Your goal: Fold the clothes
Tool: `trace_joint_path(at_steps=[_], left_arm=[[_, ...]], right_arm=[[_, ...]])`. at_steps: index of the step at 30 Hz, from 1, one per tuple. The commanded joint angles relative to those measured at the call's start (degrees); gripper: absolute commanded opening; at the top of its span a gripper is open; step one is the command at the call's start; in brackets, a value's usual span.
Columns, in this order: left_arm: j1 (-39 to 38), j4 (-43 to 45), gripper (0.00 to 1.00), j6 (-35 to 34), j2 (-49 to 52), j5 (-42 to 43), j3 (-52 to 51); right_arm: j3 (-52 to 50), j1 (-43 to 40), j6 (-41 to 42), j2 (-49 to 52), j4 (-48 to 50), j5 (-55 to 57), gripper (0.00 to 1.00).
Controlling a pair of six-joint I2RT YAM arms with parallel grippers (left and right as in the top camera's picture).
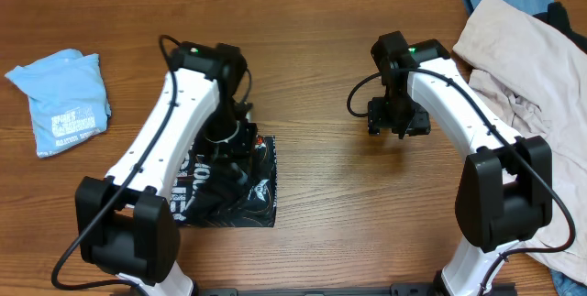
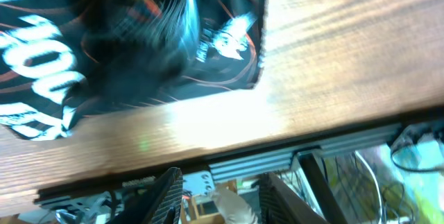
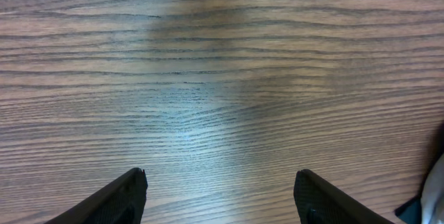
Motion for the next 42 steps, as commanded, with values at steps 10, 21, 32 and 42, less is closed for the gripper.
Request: trace_joint_path(at_steps=[10,21,32,42], left_arm=[[2.9,-0.4,0.31,-5.3,-5.4,-9.3,0.1],[12.6,9.0,0.40,-9.0,-5.4,-13.7,-6.8],[22.4,21.2,0.44,-4.5,-3.8,-12.7,-15.6],[22.8,23.3,0.44,-3.2,-3.3,-12.7,-16.5]], right_arm=[[1.1,0.6,-10.4,-1.5,2.8,-17.6,0.72],[1.1,10.7,-22.4,-1.5,6.2,-45.3,0.74],[-1.8,27.3,-5.5,-0.4,22.4,-39.0,0.77],[-1.8,35.3,-1.7,4.3,28.4,-29.6,0.78]])
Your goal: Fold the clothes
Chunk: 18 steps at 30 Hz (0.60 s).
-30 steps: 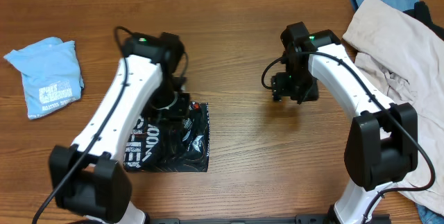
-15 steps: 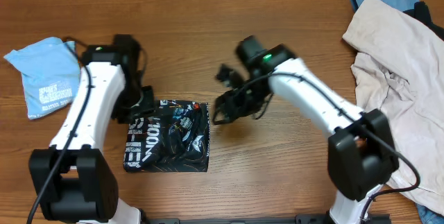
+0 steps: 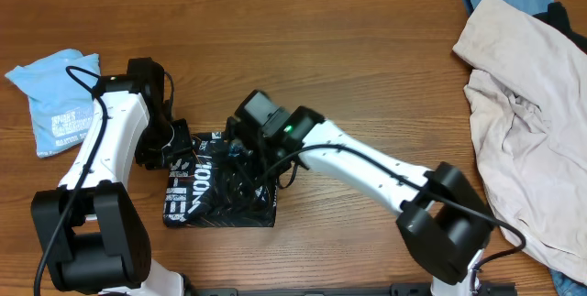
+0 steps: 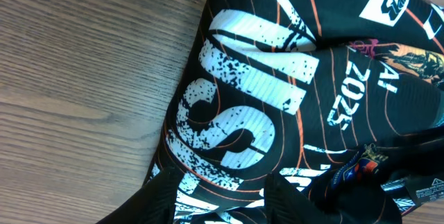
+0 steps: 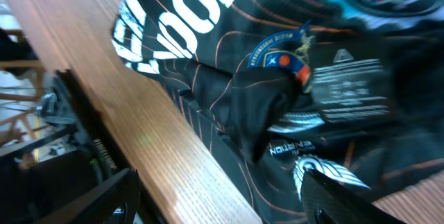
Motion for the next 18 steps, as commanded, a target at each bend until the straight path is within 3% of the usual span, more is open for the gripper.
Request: trace_joint_path(at_steps=[1,5,11,13,15,16,18], left_arm=[[0.3,-0.3,0.44,2.0,0.4,-0.2,-0.2],[0.3,-0.5,0.44,2.0,0.4,-0.2,-0.2],[0.3,-0.5,0.45,2.0,0.4,-0.2,-0.2],[0.3,-0.5,0.47,2.2,0.4,-0.2,-0.2],[0.3,-0.6,0.47,2.3,0.4,-0.2,-0.2],[0.3,-0.8,0.47,2.4,0.4,-0.2,-0.2],[0.3,-1.0,0.47,2.4,0.4,-0.2,-0.2]], right_arm=[[-0.5,1.1,2.5,2.5,0.8,3.2,0.78],[-0.5,1.8,2.9,5.2,2.3,3.2,0.77],[-0.5,1.8,4.3,6.2,6.1,3.2,0.63],[-0.5,1.8,5.8,6.2,7.0,3.2,0.43],[-0.5,1.8,6.8,6.2,6.3,3.1,0.13],[-0.5,1.8,7.0,6.2,5.3,2.6,0.04],[-0.5,1.8,7.0,6.2,1.1,1.9,0.04]])
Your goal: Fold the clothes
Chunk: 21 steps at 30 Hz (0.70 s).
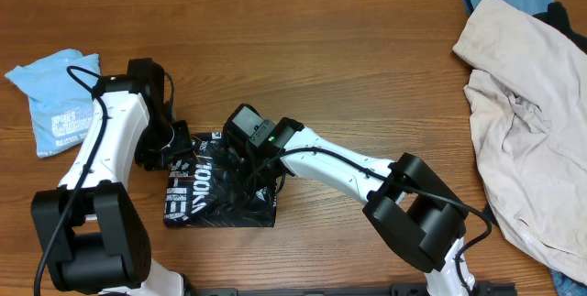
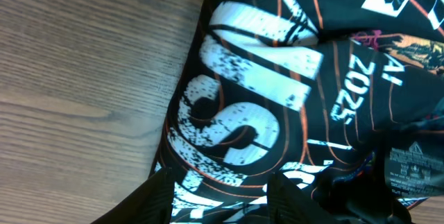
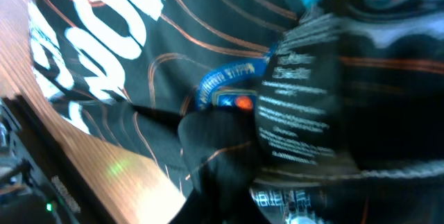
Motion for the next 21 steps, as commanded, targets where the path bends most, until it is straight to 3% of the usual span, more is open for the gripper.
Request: trace_joint_path(at_steps=[1,7,12,21], left_arm=[[0.3,-0.5,0.47,1.4,0.4,-0.2,-0.2],[0.3,-0.6,0.47,2.0,0.4,-0.2,-0.2],[0.2,-0.8,0.47,2.0,0.4,0.2,-0.2],[0.2,-1.2,0.46,2.5,0.4,0.2,-0.2]], right_arm=[[-0.2,0.3,1.5,-0.2,-5.0,-0.5,0.04],[-0.2,0.0,6.2,-0.2,-18.4,2.6,0.04],[-0.2,0.0,6.2,-0.2,-17.8,2.6,0.18],[-0.2,-1.0,9.6,-0.2,-21.4,11.7,0.18]])
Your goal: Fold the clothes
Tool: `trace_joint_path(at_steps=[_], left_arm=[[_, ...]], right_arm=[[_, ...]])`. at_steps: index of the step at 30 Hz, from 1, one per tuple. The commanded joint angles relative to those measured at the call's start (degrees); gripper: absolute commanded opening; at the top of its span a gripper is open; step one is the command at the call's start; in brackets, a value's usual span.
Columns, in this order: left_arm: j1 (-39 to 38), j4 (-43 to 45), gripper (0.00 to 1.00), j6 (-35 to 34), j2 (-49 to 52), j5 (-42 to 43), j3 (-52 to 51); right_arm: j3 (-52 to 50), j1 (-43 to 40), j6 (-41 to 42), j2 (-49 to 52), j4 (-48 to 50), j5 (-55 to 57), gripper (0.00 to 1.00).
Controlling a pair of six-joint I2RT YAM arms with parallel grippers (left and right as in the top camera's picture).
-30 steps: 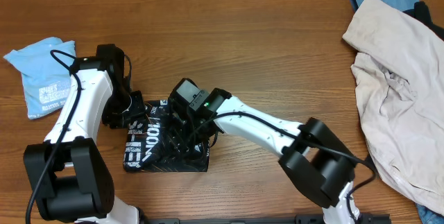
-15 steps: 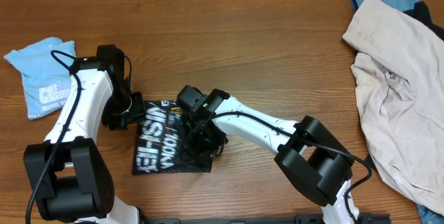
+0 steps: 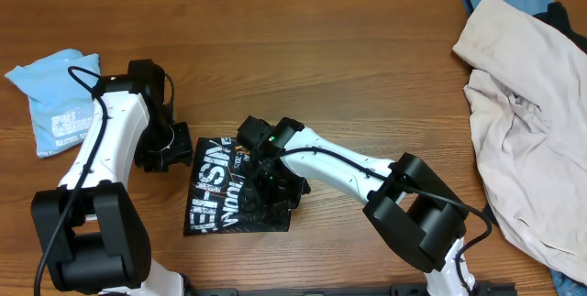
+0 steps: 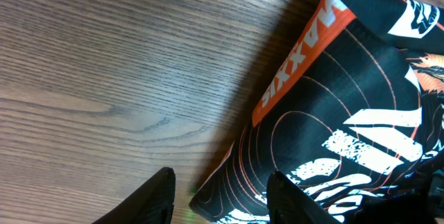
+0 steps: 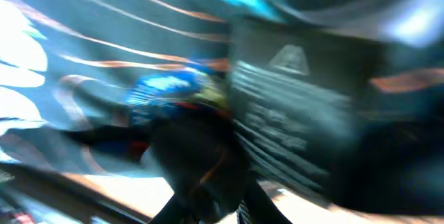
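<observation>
A folded black shirt [image 3: 220, 200] with white lettering and orange lines lies at the front middle of the table. My right gripper [image 3: 272, 184] is down on its right half, shut on a bunched fold of the black fabric [image 5: 291, 99]; the right wrist view is blurred, with the gripper [image 5: 222, 203] closed at the bottom. My left gripper [image 3: 168, 157] stands open just left of the shirt. In the left wrist view a corner of the shirt [image 4: 347, 113] reaches between the open gripper's [image 4: 220, 200] fingers without being held.
A folded light blue shirt [image 3: 62, 99] lies at the far left. A heap of beige clothes [image 3: 523, 85] with a blue garment behind it fills the right edge. The table's front edge runs just below the black shirt.
The black shirt now lies further right, its left edge clear of my left gripper. My right gripper, still shut on the fabric, is further right and nearer the front. The left gripper has stayed put.
First my left arm was over the black shirt and my right gripper stood open over bare wood at the middle right. Then the left gripper was open at the shirt's left edge and the right was open over the shirt, then shut on a bunch. Now the shirt sits further right.
</observation>
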Motion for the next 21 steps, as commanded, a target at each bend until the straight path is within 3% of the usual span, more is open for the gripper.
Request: trace_joint_path(at_steps=[1,10,13,19,21], left_arm=[[0.2,-0.1,0.46,1.4,0.4,0.3,-0.2],[0.2,0.4,0.45,3.1,0.4,3.3,-0.1],[0.2,0.6,0.39,6.1,0.4,6.1,0.7],[-0.2,-2.2,0.41,10.9,0.4,11.3,9.7],[-1.2,-2.5,0.44,13.3,0.4,12.3,13.2]], right_arm=[[0.0,-1.0,3.4,-0.2,-2.0,7.2,0.18],[0.0,-1.0,4.1,-0.6,-5.9,10.1,0.21],[0.0,-0.9,4.0,-0.6,-6.7,10.7,0.22],[0.0,-1.0,4.2,-5.4,-7.1,16.8,0.24],[0.0,-1.3,4.5,-8.6,-6.9,19.2,0.30]])
